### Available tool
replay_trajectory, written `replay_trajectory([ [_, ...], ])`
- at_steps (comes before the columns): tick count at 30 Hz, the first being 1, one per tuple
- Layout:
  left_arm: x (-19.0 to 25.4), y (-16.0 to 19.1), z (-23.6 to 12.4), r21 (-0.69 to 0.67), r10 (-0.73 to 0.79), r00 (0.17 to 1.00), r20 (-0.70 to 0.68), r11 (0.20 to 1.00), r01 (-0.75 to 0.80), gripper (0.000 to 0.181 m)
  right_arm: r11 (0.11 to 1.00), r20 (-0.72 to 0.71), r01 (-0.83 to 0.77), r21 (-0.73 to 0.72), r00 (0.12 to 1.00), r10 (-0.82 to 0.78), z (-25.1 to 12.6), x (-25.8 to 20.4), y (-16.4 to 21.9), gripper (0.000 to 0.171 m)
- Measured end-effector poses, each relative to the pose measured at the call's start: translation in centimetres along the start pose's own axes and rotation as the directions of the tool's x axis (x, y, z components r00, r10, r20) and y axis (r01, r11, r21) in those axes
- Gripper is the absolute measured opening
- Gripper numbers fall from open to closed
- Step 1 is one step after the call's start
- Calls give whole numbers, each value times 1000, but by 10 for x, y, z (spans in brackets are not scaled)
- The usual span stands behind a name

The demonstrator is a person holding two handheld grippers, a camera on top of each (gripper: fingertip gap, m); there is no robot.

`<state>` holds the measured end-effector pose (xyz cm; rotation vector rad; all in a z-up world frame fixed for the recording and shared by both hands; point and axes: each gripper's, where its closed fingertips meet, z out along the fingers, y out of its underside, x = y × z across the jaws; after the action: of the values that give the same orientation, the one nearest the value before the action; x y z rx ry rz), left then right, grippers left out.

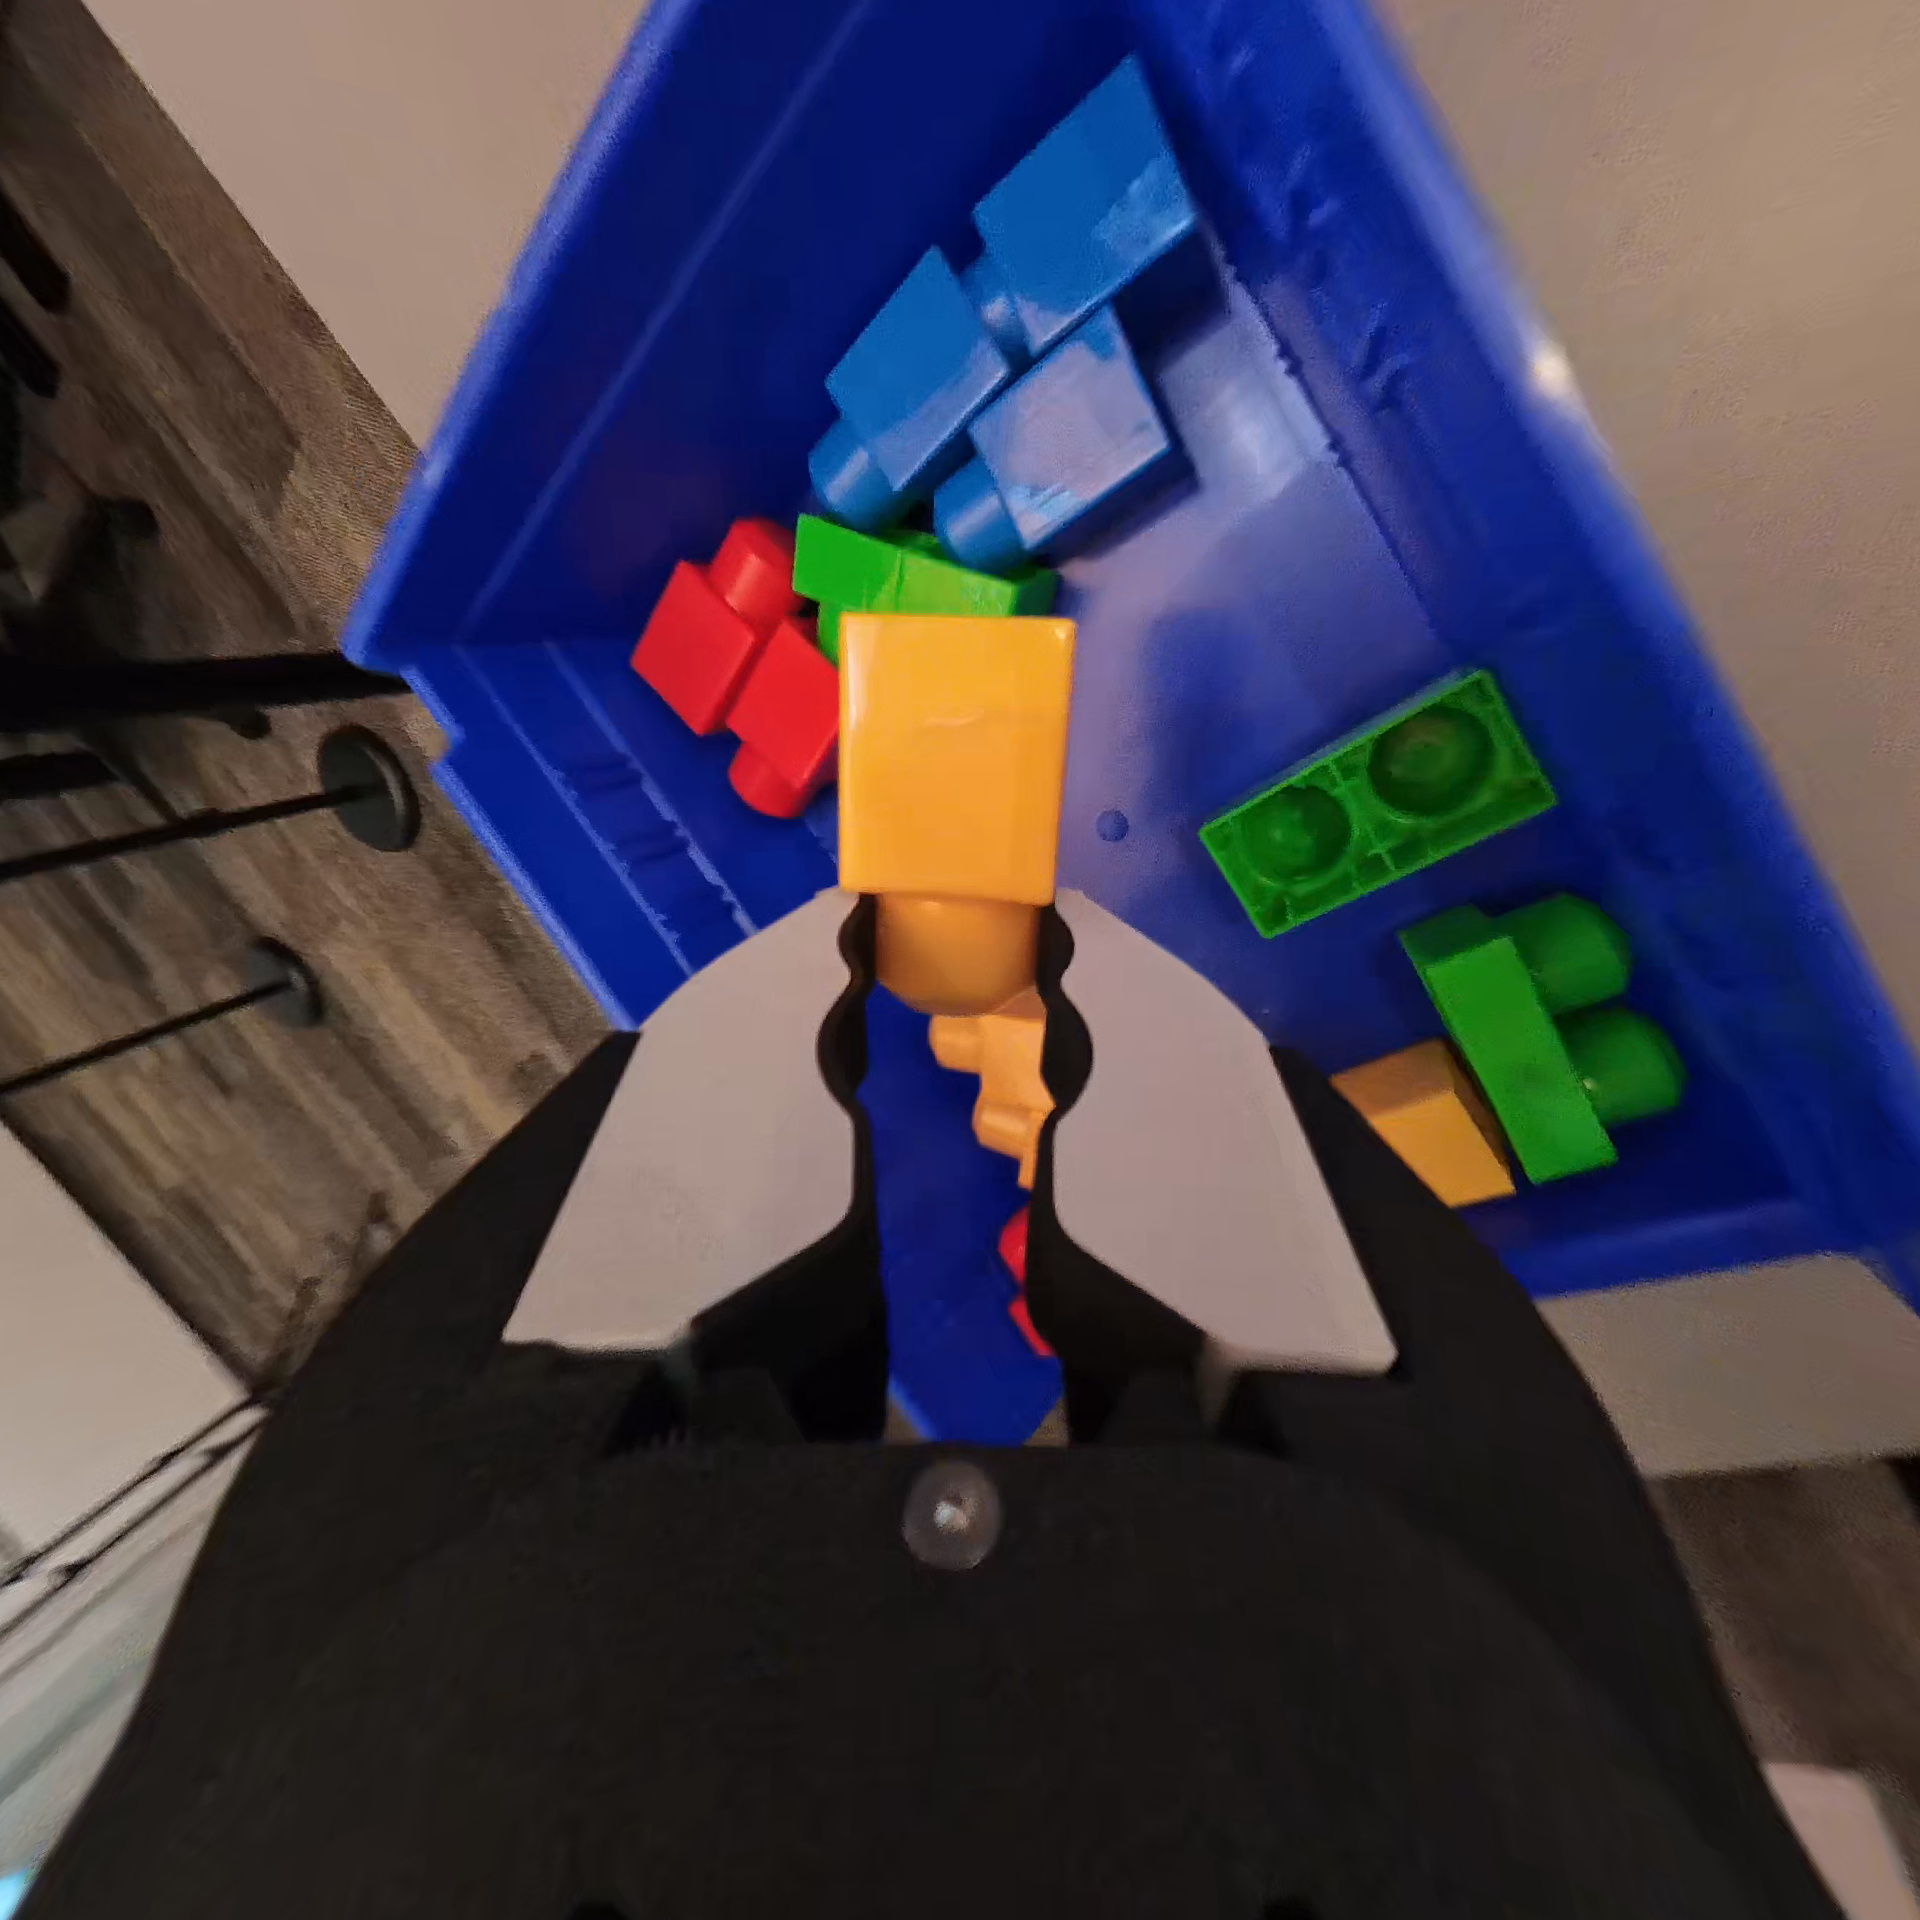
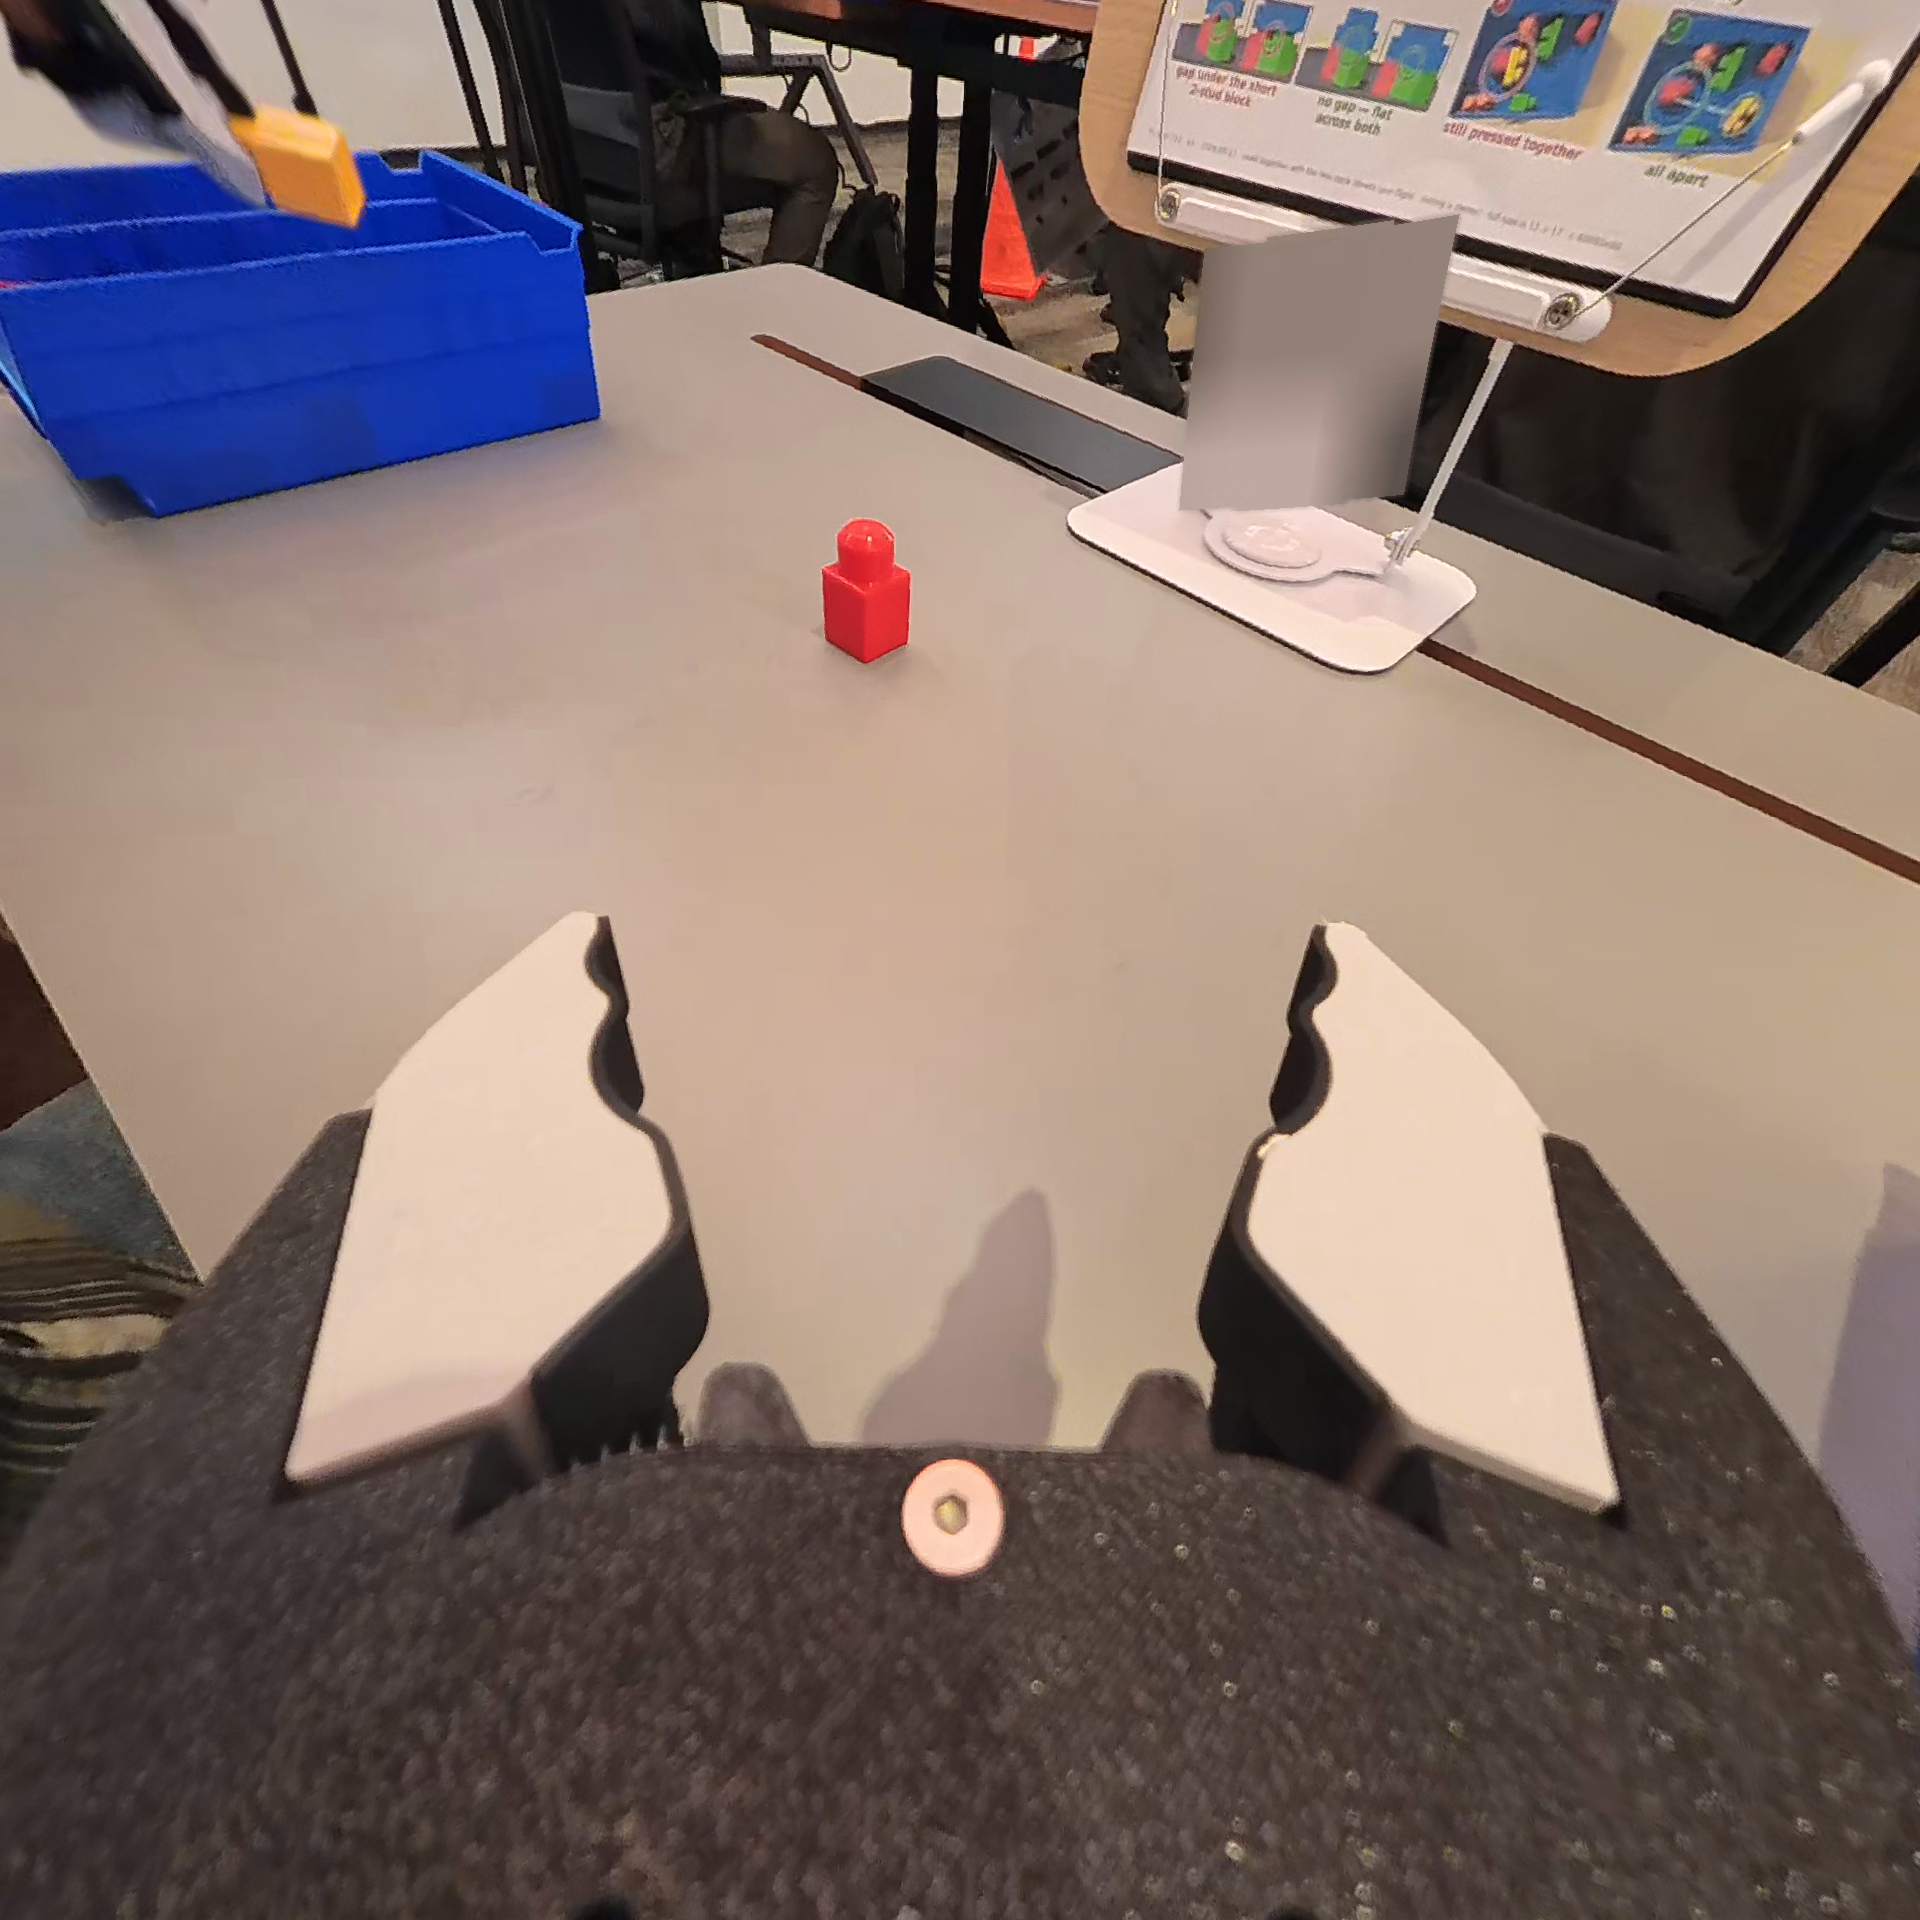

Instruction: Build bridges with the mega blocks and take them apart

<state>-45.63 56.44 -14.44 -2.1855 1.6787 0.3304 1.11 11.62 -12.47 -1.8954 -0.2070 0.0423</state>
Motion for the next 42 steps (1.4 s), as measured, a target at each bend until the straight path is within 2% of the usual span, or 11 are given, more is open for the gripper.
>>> replay_trajectory([
  [1, 1, -8, -10, -26, 49, 999, 10, 998, -49, 30, 1000, 1, -1, 1, 1000, 1, 0, -1, 1, 120],
  [5, 25, -52, -40, -132, 277, 961, 3, 952, -275, 30, 1000, 4, -3, 10, 1000, 3, -3, -4, 2, 119],
  [11, 88, -134, -52, -269, 574, 814, -88, 773, -574, 30, 999, -13, -14, 29, 1000, 14, -17, -3, 6, 119],
  [16, 139, -192, -45, -333, 718, 675, -169, 603, -725, 30, 999, -49, -28, 34, 998, 30, -38, 3, 14, 119],
  [21, 176, -235, -33, -344, 781, 590, -206, 506, -791, 30, 998, -94, -46, 31, 994, 49, -60, 12, 24, 118],
  [27, 200, -260, -21, -401, 818, 524, -239, 408, -820, 29, 997, -138, -66, 32, 988, 70, -80, 20, 33, 118],
  [34, 204, -269, -11, -485, 833, 488, -260, 325, -812, 29, 996, -168, -82, 31, 982, 86, -93, 24, 41, 118],
  [42, 214, -277, 0, -517, 831, 483, -275, 295, -803, 30, 997, -177, -76, 31, 981, 80, -99, 25, 40, 118],
])
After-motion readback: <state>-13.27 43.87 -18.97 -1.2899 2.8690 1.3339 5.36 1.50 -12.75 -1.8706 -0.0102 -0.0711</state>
